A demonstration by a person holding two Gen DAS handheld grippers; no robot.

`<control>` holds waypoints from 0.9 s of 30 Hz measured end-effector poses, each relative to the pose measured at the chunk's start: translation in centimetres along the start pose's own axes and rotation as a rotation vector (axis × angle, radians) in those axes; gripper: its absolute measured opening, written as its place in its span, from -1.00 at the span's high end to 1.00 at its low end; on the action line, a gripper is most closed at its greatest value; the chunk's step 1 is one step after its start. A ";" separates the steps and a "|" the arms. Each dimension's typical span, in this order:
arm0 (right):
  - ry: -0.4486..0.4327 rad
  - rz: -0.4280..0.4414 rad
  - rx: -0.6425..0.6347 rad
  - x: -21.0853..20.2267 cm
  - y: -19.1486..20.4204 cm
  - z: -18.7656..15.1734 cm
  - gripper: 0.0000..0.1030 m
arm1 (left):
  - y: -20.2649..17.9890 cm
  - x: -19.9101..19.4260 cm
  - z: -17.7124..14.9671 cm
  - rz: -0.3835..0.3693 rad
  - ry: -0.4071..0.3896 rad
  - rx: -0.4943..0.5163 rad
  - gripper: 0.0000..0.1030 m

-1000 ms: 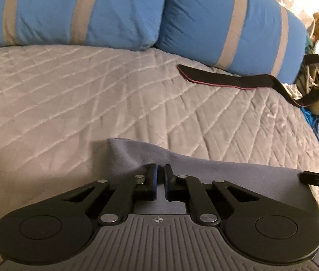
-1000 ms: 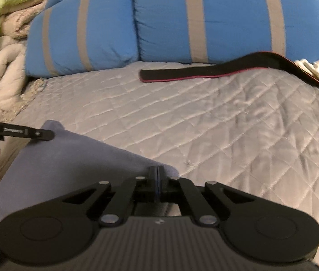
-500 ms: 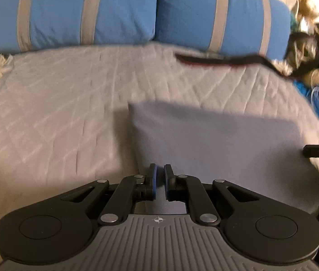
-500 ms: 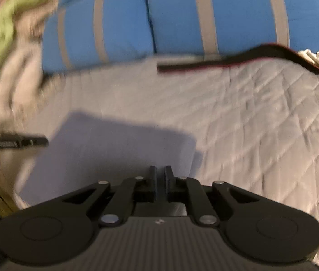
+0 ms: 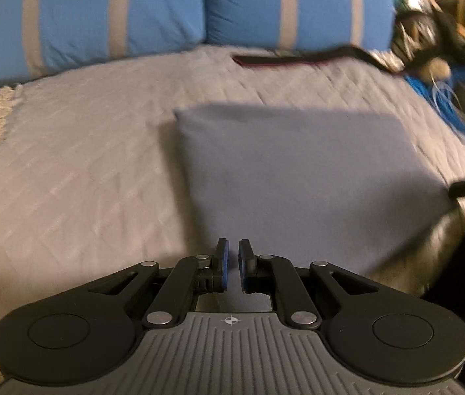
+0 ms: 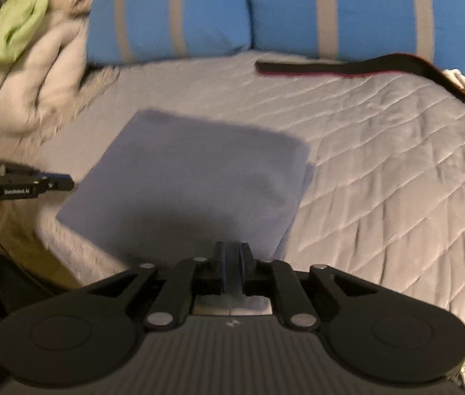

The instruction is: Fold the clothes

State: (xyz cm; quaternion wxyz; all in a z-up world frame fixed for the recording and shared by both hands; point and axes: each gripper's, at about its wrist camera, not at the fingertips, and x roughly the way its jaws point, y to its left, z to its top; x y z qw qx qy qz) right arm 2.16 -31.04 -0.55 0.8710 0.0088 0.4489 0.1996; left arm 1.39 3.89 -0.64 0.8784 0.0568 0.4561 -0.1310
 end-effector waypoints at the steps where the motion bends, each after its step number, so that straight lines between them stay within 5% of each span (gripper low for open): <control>1: 0.018 -0.019 -0.011 0.4 0.1 -0.2 0.56 | -0.2 0.3 -0.2 0.005 0.016 0.011 0.84; 12: 0.115 -0.067 -0.002 1.8 -0.4 -0.7 0.55 | -0.8 1.3 -1.3 0.088 0.072 0.087 0.83; 14: 0.121 -0.059 0.019 1.5 -1.2 -0.5 0.40 | -0.4 0.8 -1.2 0.140 0.072 0.102 0.71; 16: 0.127 -0.050 0.040 1.2 -1.9 -0.3 -0.05 | -0.1 0.1 -1.1 0.238 0.061 0.149 0.27; 17: 0.130 -0.046 0.051 1.0 -2.3 -0.2 -0.12 | 0.3 -0.4 -0.9 0.244 0.045 0.151 0.23; 22: 0.121 0.050 0.251 0.7 -5.9 1.6 -0.60 | 3.8 -1.0 1.8 0.017 0.003 -0.056 -0.26; 27: 0.103 0.203 0.436 3.2 -8.0 3.9 -0.84 | 6.3 1.9 4.0 -0.179 0.023 -0.272 -0.46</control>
